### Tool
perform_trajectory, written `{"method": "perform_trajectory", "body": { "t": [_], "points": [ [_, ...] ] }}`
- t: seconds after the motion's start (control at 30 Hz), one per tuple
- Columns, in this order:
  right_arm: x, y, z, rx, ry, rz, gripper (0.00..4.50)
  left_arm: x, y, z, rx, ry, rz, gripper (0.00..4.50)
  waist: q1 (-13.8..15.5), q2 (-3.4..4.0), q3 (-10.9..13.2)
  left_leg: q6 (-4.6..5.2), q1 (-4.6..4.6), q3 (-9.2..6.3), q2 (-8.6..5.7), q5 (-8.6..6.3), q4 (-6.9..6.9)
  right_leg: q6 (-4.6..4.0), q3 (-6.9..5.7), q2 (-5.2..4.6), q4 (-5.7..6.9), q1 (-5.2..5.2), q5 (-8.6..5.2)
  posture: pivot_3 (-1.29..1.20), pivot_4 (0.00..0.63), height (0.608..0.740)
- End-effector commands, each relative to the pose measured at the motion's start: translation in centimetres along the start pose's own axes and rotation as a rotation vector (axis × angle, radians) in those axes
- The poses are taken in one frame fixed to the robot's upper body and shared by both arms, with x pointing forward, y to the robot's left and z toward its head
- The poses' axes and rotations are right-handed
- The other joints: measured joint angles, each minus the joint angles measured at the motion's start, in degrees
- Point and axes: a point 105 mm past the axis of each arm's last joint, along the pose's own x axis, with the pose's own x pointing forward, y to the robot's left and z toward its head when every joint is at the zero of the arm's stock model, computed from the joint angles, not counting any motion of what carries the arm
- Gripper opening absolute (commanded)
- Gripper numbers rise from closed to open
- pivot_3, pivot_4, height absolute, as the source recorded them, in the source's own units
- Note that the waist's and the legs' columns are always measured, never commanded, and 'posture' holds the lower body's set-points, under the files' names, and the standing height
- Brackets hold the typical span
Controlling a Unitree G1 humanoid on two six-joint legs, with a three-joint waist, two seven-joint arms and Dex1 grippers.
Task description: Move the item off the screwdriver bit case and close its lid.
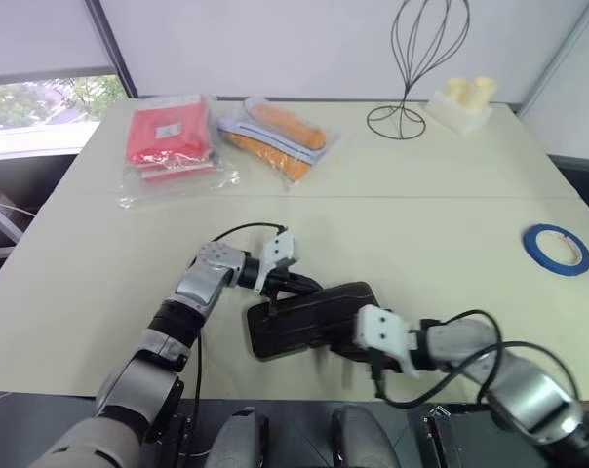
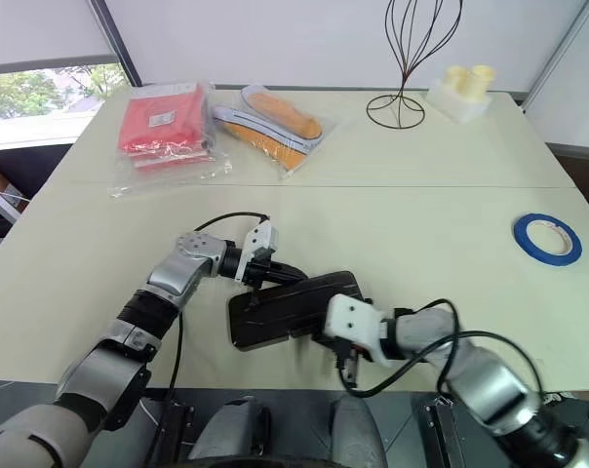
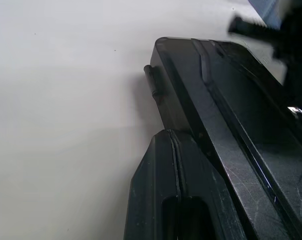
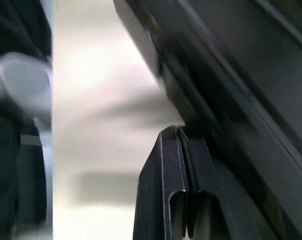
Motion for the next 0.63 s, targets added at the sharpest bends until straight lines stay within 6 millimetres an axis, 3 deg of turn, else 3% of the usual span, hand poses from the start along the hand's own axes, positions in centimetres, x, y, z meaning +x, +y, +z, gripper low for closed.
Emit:
{"method": "perform_trajectory", "body": {
  "t": [0.03,0.27,0.4,0.5,0.63],
  "points": [
    [-2.0,0.5,1.4,0.000,-0.034,0.031,0.03,-2.5,0.9,0.1,-0.005,-0.008,0.082,0.00,-0.3,-0.04,0.0,0.00,-0.02,0.01,0.02,0.00,-0.03,0.00,0.00,0.01,0.01,-0.06,0.00,0.00,0.150,0.740],
    [-7.2,-2.3,3.7,-0.035,-0.038,-0.067,0.03,-7.9,1.4,4.0,0.056,-0.083,0.223,0.00,0.2,-0.12,0.2,-0.01,-0.10,-0.02,0.06,0.00,0.01,0.00,0.00,0.01,0.01,-0.07,0.00,0.00,0.150,0.740],
    [-9.6,-4.2,5.1,-0.080,-0.040,-0.125,0.03,-9.9,-0.2,5.7,0.058,-0.116,0.253,0.00,0.2,-0.11,0.2,0.00,-0.14,-0.02,0.06,0.00,-0.03,0.00,0.00,-0.11,-0.02,-0.11,0.00,0.00,0.150,0.740],
    [-11.5,-5.8,6.3,-0.115,-0.052,-0.168,0.03,-11.2,-2.5,6.5,0.026,-0.141,0.272,0.00,0.0,-0.10,0.3,0.00,-0.16,-0.01,0.10,-0.01,-0.04,0.00,0.00,-0.13,-0.02,-0.13,0.00,0.00,0.150,0.740],
    [-12.3,-6.5,6.9,-0.141,-0.063,-0.169,0.03,-11.6,-4.7,6.5,0.001,-0.140,0.299,0.00,0.0,-0.08,0.4,0.01,-0.13,0.00,0.17,-0.01,-0.05,0.00,0.01,-0.16,-0.02,-0.12,0.00,0.00,0.150,0.740]
  ]
}}
